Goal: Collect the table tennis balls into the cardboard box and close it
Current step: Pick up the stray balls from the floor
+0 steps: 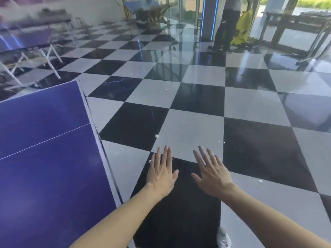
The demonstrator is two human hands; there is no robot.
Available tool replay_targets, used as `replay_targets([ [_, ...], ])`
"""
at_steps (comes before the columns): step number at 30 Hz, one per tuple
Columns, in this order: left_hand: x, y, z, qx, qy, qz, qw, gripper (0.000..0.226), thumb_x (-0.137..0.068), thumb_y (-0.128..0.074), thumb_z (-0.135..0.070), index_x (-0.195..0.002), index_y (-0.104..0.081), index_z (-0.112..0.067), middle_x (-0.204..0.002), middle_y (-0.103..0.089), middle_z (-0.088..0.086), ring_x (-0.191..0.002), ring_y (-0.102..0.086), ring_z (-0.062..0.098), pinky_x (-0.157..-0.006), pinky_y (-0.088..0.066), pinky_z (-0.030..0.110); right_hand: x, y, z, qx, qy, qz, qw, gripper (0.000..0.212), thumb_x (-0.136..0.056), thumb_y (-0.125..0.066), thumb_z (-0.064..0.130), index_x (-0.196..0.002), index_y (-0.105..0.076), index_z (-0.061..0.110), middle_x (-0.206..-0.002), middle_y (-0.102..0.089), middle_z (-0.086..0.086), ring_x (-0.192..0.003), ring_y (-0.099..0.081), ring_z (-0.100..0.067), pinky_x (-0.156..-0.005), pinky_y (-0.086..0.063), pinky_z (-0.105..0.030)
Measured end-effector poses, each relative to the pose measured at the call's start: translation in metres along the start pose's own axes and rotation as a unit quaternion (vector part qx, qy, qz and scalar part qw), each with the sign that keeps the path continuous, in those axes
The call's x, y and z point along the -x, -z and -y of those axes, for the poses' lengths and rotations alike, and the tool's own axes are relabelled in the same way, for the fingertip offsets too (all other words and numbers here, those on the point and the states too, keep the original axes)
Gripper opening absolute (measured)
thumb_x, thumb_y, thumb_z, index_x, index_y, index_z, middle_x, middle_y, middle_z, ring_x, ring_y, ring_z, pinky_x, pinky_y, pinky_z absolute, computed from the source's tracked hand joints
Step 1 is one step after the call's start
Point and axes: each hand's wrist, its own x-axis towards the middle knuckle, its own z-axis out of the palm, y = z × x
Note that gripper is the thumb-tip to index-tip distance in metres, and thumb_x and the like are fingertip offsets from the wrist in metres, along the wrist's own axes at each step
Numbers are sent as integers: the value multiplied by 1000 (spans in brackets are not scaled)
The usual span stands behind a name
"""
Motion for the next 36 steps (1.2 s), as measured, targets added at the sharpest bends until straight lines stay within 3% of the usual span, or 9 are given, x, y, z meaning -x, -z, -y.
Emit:
replay_targets([
  [6,-97,13,-5,13,120,3,993,77,-103,-18,-51,-143,32,-7,-160,24,16,-148,18,33,-123,-4,47,-119,15,-62,33,121,19,992,78,-96,-20,62,-150,23,25,-157,31,-1,-146,21,-28,-116,11,-42],
  [11,-158,19,-2,32,197,3,980,77,-103,-18,-51,-150,24,-8,-161,21,14,-149,16,33,-123,-5,47,-217,29,-87,59,192,28,979,78,-96,-19,62,-150,22,24,-155,32,0,-146,21,-28,-118,8,-43],
  [20,-298,-9,49,44,289,20,956,77,-103,-20,-51,-150,24,-8,-162,19,13,-150,13,34,-122,0,45,-409,25,-81,77,299,39,950,76,-98,-22,57,-152,18,21,-160,25,-4,-148,16,-29,-119,4,-44],
  [30,-426,-23,126,47,370,58,926,76,-101,-21,-54,-154,16,-13,-164,12,12,-150,7,37,-122,-8,47,-592,15,-69,123,383,72,913,75,-101,-24,51,-152,19,18,-160,25,-8,-148,14,-33,-121,-2,-47],
  [36,-480,-76,154,87,439,115,887,73,-100,-26,-56,-156,10,-25,-165,10,10,-150,1,41,-117,-14,61,-696,-40,-56,156,434,105,881,76,-102,-27,47,-150,23,16,-158,27,-10,-147,16,-35,-121,-5,-48],
])
